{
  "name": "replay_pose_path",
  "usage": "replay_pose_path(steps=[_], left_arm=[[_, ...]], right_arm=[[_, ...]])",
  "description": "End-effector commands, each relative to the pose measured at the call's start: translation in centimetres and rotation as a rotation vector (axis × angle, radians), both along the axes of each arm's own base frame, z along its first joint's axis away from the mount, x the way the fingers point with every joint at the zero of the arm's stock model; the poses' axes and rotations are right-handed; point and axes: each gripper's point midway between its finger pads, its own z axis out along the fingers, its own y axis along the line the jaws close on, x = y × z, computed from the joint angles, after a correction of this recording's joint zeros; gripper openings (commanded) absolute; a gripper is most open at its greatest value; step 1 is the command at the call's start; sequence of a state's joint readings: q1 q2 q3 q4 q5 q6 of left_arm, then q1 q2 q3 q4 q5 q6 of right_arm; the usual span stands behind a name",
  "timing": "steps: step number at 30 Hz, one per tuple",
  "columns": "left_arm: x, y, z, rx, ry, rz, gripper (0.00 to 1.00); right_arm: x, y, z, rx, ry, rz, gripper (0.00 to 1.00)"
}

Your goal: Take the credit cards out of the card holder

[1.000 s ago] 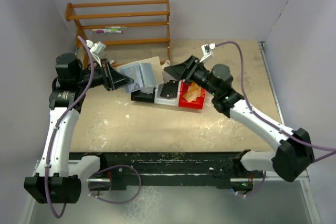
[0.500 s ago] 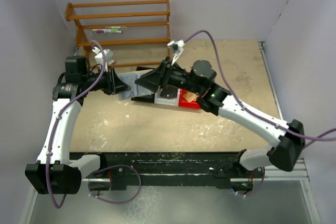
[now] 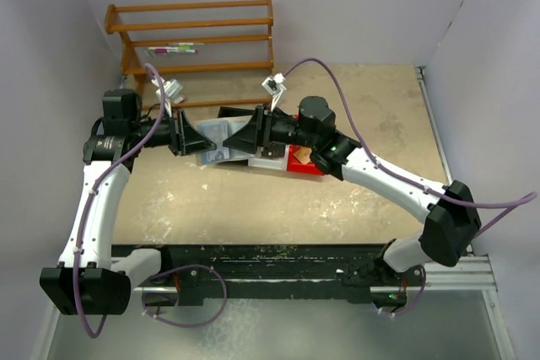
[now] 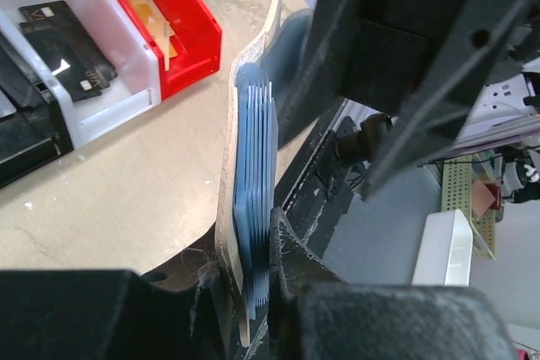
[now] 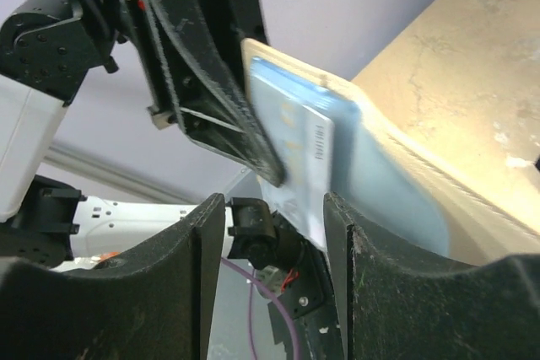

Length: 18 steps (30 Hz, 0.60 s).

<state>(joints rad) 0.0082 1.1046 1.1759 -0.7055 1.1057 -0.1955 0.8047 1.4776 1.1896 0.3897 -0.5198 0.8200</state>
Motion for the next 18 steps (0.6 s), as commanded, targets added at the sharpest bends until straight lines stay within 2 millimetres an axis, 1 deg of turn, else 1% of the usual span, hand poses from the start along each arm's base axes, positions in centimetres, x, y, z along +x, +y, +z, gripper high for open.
replay_pose_path(steps=[1, 4, 7, 8, 10, 12, 18], left_arm=[[-1.4, -0.8, 3.0, -0.075, -0.071, -0.079, 0.00], [-1.6, -0.9, 3.5, -0.091, -0.070, -0.088, 0.00], [-1.8, -1.1, 3.8, -0.110, -0.056, -0.097, 0.00], [-1.8, -1.1, 3.8, -0.114, -0.054, -0.099, 0.00], [-1.8, -1.1, 3.8, -0.118, -0.051, -0.100, 0.00], [-1.8, -1.1, 3.7, -0.121, -0.042, -0.102, 0.00], [-2.3, -1.3, 4.1, -0.141, -0.038, -0.125, 0.00]], right_arm=[[0.1, -1.8, 1.5, 0.042, -0.036, 0.003, 0.52], [0.3, -2.3, 1.2, 0.038, -0.032, 0.001, 0.52], [0.0, -1.9, 0.7, 0.031, -0.029, 0.039, 0.50], [0.1, -1.8, 1.2, 0.050, -0.049, 0.047, 0.50], [-0.6, -1.2, 2.2, 0.092, -0.074, 0.098, 0.49], [-1.0, -0.9, 2.4, 0.109, -0.069, 0.130, 0.48], [-1.0, -0.5, 2.6, 0.135, -0.054, 0.153, 0.42]])
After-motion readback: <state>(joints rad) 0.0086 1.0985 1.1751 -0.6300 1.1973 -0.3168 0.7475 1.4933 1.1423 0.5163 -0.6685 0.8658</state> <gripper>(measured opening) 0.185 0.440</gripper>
